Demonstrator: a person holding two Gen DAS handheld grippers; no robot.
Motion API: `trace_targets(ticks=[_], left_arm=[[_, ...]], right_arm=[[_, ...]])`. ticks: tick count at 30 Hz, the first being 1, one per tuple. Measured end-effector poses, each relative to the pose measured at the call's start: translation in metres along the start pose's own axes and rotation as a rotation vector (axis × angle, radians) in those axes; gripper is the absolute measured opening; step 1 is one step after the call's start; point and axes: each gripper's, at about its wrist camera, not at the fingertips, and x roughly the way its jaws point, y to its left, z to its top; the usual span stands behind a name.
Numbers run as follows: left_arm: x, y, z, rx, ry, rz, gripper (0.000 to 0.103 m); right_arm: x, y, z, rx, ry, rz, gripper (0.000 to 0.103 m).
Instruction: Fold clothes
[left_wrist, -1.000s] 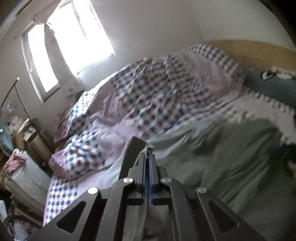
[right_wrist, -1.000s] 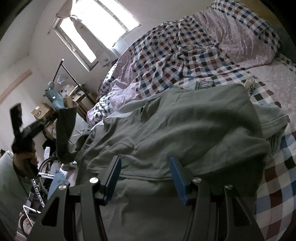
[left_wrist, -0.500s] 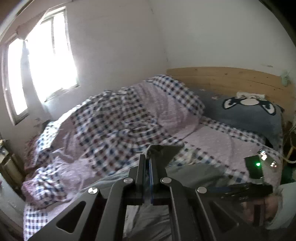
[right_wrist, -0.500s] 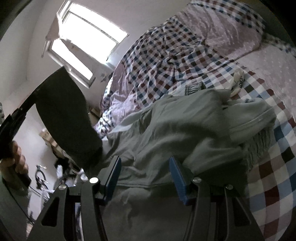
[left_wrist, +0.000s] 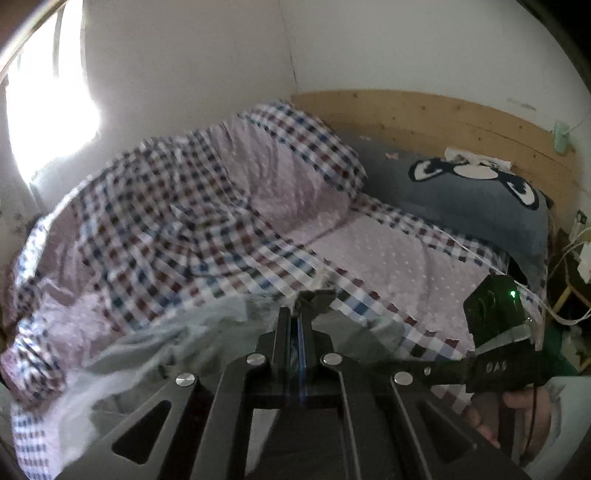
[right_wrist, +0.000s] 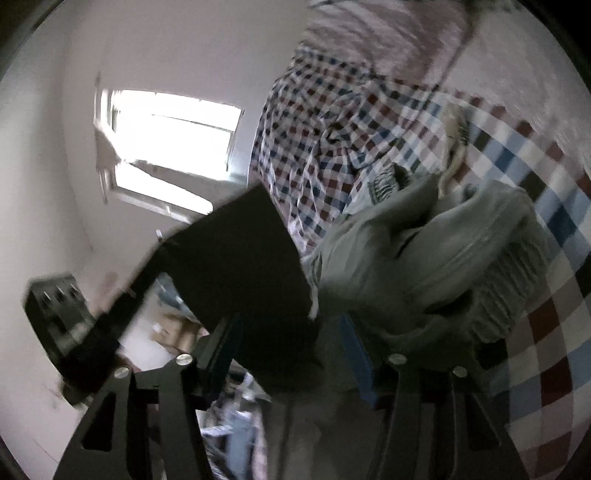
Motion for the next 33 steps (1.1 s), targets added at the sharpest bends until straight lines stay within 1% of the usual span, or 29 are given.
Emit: trace_targets(ticks=[3, 6, 7, 8, 9, 10, 12, 13, 14, 15, 17, 18, 19, 20, 21, 22, 25, 27, 29, 30, 31, 33], left_arm=[[0.016, -0.011, 0.0, -0.024, 0.012, 0.004, 0.001], [0.017, -0.017, 0.003, -0.052, -0.016, 0.008, 0.001], [0.017, -0.019, 0.003, -0.061, -0.023, 0.001, 0.001], [0.017, -0.022, 0.002, -0.071, -0.019, -0.023, 0.002], [0.021, -0.028, -0.003, -0.079, 0.001, -0.053, 0.002], [0.022, -0.029, -0.009, -0.087, 0.018, -0.067, 0.002], [0.016, -0.022, -0.025, -0.117, 0.024, -0.068, 0.007], [0.013, -0.018, -0.033, -0.132, 0.027, -0.069, 0.013], [0.01, -0.015, -0.041, -0.147, 0.029, -0.07, 0.025], [0.007, -0.011, -0.048, -0.162, 0.032, -0.07, 0.031], [0.001, -0.004, -0.064, -0.192, 0.038, -0.071, 0.051], [-0.002, -0.001, -0.072, -0.207, 0.041, -0.072, 0.056], [-0.004, 0.003, -0.079, -0.222, 0.043, -0.073, 0.064], [-0.007, 0.006, -0.087, -0.237, 0.046, -0.073, 0.069], [-0.016, 0.017, -0.094, -0.26, 0.036, -0.061, 0.07], [-0.031, 0.037, -0.099, -0.293, 0.013, -0.03, 0.071], [-0.081, 0.113, -0.126, -0.419, -0.03, 0.125, 0.072], [-0.103, 0.152, -0.149, -0.497, -0.031, 0.212, 0.072], [-0.119, 0.188, -0.18, -0.588, 0.001, 0.285, 0.072], [-0.122, 0.204, -0.198, -0.631, 0.028, 0.314, 0.072], [-0.122, 0.212, -0.211, -0.653, 0.051, 0.319, 0.072], [-0.114, 0.221, -0.235, -0.684, 0.091, 0.306, 0.072]], right_arm=[[-0.005, -0.014, 0.008, 0.082, -0.013, 0.054, 0.069], [-0.01, -0.017, 0.015, 0.105, -0.022, 0.081, 0.07], [-0.011, -0.017, 0.017, 0.103, -0.024, 0.082, 0.07], [-0.013, -0.016, 0.019, 0.1, -0.026, 0.084, 0.071], [-0.013, -0.017, 0.021, 0.104, -0.025, 0.087, 0.071], [-0.014, -0.018, 0.022, 0.108, -0.023, 0.091, 0.071], [-0.013, -0.023, 0.023, 0.122, -0.012, 0.086, 0.071], [-0.013, -0.025, 0.023, 0.129, -0.007, 0.082, 0.072], [-0.013, -0.027, 0.024, 0.129, -0.005, 0.071, 0.072], [-0.013, -0.027, 0.024, 0.127, -0.004, 0.063, 0.072], [-0.012, -0.027, 0.025, 0.119, -0.001, 0.05, 0.072], [-0.011, -0.026, 0.024, 0.111, 0.001, 0.042, 0.072], [-0.01, -0.026, 0.024, 0.103, 0.002, 0.033, 0.072], [-0.01, -0.025, 0.024, 0.094, 0.002, 0.024, 0.072], [-0.009, -0.025, 0.024, 0.086, 0.001, 0.014, 0.072], [-0.009, -0.025, 0.023, 0.079, 0.0, 0.001, 0.072], [-0.008, -0.025, 0.021, 0.061, -0.003, -0.03, 0.071], [-0.007, -0.025, 0.02, 0.046, -0.004, -0.046, 0.071], [-0.006, -0.023, 0.018, 0.028, -0.007, -0.058, 0.071], [-0.005, -0.022, 0.018, 0.021, -0.008, -0.062, 0.071], [-0.003, -0.022, 0.017, 0.015, -0.009, -0.065, 0.071], [-0.001, -0.021, 0.016, 0.008, -0.013, -0.069, 0.071]])
